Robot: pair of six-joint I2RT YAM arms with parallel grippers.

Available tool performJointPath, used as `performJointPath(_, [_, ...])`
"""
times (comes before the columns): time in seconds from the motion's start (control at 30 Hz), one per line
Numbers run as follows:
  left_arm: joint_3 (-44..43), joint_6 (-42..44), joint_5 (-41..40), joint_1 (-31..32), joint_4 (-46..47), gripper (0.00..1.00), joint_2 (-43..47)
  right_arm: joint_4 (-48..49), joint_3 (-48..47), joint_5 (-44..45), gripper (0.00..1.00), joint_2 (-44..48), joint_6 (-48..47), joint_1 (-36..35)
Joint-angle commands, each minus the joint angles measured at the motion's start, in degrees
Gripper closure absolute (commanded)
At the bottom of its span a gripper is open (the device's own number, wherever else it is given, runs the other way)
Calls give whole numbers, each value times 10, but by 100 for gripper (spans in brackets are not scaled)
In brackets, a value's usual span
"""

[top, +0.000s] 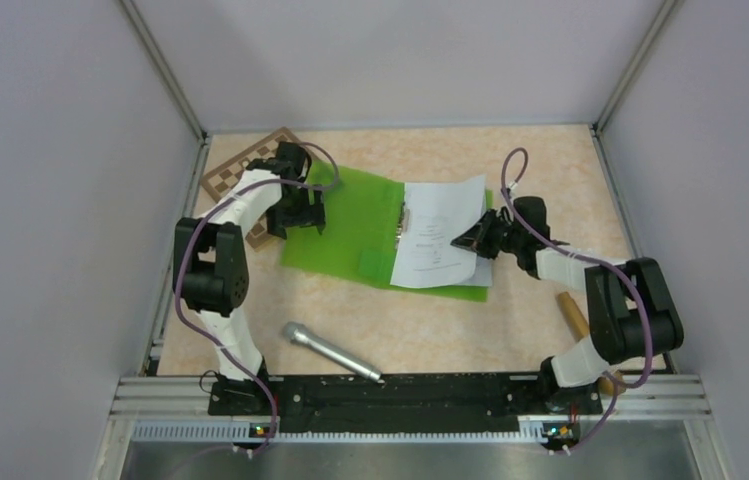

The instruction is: Put the files into the folder

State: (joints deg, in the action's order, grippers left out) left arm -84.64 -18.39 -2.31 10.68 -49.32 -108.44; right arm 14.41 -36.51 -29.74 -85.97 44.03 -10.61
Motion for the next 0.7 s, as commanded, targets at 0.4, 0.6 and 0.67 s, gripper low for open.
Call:
performJointPath(0.4, [-2, -18, 43, 4, 2, 9, 61, -209, -197, -70, 100, -122, -165, 22])
performJointPath(0.6, [8, -23, 54, 4, 9, 9, 65, -192, -195, -80, 100, -133, -140, 21])
performJointPath(0.67, [11, -22, 52, 4, 10, 9, 67, -182, -186, -82, 100, -131, -136, 21])
